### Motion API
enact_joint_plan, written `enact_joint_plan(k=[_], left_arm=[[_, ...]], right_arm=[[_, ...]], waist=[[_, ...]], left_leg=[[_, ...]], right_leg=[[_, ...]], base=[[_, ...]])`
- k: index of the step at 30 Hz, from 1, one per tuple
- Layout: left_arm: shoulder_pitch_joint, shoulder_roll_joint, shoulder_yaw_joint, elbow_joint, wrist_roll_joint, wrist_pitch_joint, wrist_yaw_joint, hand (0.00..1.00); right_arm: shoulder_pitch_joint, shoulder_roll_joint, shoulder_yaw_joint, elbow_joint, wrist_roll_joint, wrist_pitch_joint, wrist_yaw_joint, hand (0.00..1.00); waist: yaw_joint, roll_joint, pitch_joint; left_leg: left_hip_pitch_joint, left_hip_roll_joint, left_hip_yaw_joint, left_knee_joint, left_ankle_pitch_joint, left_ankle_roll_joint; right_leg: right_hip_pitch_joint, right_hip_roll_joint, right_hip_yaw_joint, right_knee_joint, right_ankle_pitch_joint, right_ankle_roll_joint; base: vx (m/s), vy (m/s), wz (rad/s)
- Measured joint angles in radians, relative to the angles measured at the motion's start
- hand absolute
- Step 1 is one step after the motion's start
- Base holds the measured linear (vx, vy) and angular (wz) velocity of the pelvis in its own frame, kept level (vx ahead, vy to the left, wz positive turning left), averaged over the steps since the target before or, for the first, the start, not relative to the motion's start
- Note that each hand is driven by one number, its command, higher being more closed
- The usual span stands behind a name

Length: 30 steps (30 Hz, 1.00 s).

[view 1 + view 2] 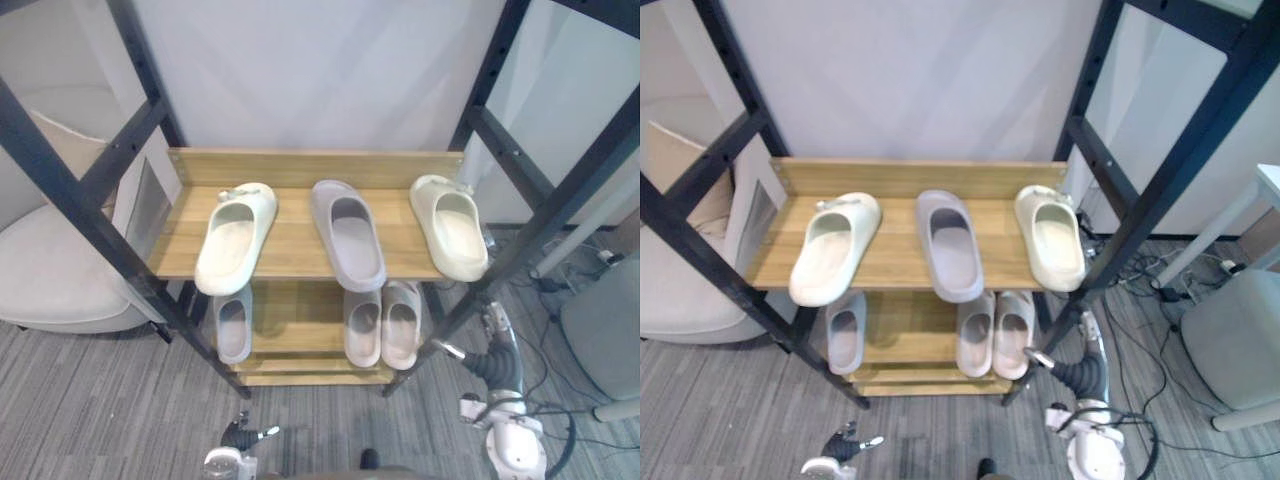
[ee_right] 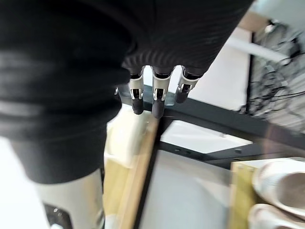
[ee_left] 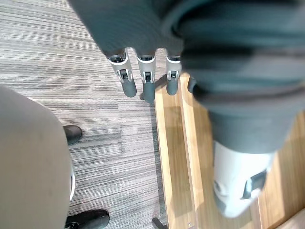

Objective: Organize the slippers on the shoe rack

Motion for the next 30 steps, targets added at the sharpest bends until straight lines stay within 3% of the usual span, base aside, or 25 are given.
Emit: enact_joint_plan(k=[9, 14, 18, 30], left_arm=[[0.002, -0.001, -0.033, -0.001, 0.012, -0.001, -0.008, 0.0], [0.002, -0.001, -0.033, 0.0, 0.016, -0.001, -0.024, 0.0], [0.002, -0.001, -0.033, -0.001, 0.015, -0.001, -0.029, 0.0], [0.001, 0.002, -0.028, -0.001, 0.015, -0.004, -0.046, 0.0]], right_arm=[[-0.043, -0.043, -0.021, -0.087, 0.003, -0.032, -0.006, 0.0], [-0.096, -0.079, -0.02, -0.087, 0.01, -0.035, -0.003, 0.0], [-0.177, -0.118, -0.018, -0.068, 0.089, -0.037, 0.009, 0.0], [-0.335, -0.154, 0.022, 0.033, 0.142, -0.037, 0.034, 0.0]], waist=[[-0.01, 0.016, -0.01], [-0.01, 0.015, -0.011], [-0.01, 0.012, -0.014], [0.008, -0.005, -0.024]], left_leg=[[-0.005, -0.004, -0.018, 0.001, -0.003, 0.005], [-0.005, -0.005, -0.02, 0.001, -0.003, 0.005], [-0.022, -0.006, -0.045, 0.007, -0.002, 0.007], [-0.038, -0.013, -0.077, 0.006, 0.003, 0.014]], right_leg=[[-0.005, -0.005, -0.01, 0.018, -0.009, 0.008], [-0.005, -0.006, -0.011, 0.018, -0.009, 0.008], [-0.006, -0.007, -0.03, 0.015, -0.009, 0.008], [-0.003, -0.012, -0.06, 0.008, -0.009, 0.008]], base=[[0.0, 0.0, 0.03], [0.0, -0.002, 0.01], [-0.01, -0.015, 0.12], [0.0, -0.006, 0.08]])
